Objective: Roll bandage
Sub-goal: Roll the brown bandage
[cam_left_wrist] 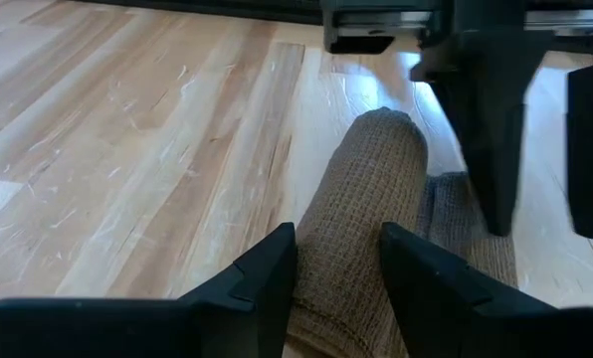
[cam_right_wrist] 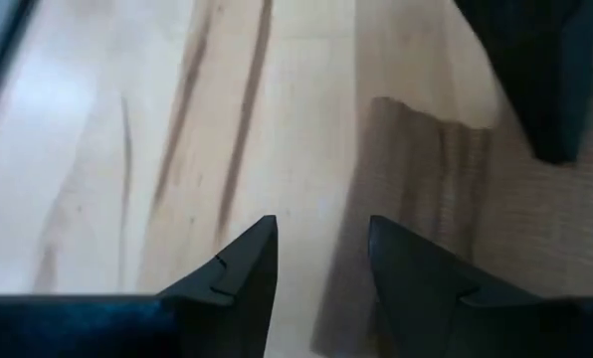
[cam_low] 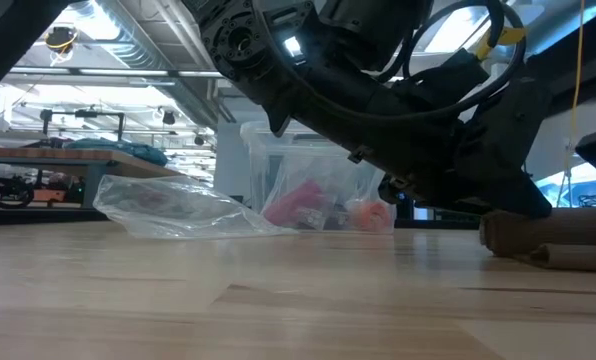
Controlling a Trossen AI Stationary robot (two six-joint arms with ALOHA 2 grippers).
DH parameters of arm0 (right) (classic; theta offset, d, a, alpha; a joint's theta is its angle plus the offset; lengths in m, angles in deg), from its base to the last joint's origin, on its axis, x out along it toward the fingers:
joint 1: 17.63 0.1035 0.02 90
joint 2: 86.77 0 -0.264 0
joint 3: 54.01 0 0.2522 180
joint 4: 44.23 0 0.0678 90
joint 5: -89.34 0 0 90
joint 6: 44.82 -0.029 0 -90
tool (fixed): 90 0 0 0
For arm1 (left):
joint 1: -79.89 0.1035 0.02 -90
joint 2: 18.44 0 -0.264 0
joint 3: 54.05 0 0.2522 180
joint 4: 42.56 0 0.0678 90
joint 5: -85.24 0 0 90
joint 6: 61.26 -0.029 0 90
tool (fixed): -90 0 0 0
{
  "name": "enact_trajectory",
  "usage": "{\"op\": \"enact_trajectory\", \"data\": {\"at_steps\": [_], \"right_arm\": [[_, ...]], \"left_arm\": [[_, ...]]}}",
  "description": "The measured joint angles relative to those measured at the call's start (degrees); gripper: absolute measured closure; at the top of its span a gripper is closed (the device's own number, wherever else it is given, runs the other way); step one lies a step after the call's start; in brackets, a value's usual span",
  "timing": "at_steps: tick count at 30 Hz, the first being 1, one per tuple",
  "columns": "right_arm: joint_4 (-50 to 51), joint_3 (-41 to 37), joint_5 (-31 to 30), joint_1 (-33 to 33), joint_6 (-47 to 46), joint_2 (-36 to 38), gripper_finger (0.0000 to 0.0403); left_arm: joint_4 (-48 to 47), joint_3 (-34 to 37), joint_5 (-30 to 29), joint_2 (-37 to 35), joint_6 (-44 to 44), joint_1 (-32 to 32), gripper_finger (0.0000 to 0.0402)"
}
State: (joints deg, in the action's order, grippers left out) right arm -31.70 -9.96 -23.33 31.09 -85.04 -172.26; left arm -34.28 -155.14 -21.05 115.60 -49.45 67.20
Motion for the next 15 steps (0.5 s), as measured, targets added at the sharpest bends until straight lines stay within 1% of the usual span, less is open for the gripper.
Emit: {"op": "enact_trajectory", "data": {"at_steps": [4, 10, 13, 15], "right_arm": [[-2.9, 0.0, 1.2, 0.1, 1.4, -1.2, 0.0243], [-8.2, 0.0, 4.5, 0.1, 1.5, -4.6, 0.0243], [-7.0, 2.0, 5.6, 0.1, 1.7, -4.5, 0.0243], [-3.0, 4.2, 5.5, 0.1, 2.9, -3.5, 0.0243]], "left_arm": [[0.0, 0.0, 0.0, 0.0, -0.2, 0.0, 0.0261], [0.0, 0.0, 0.0, 0.0, -0.2, 0.0, 0.0261], [0.0, 0.0, 0.0, 0.0, -0.2, 0.0, 0.0261], [0.0, 0.0, 0.0, 0.0, -0.2, 0.0, 0.0261]]}}
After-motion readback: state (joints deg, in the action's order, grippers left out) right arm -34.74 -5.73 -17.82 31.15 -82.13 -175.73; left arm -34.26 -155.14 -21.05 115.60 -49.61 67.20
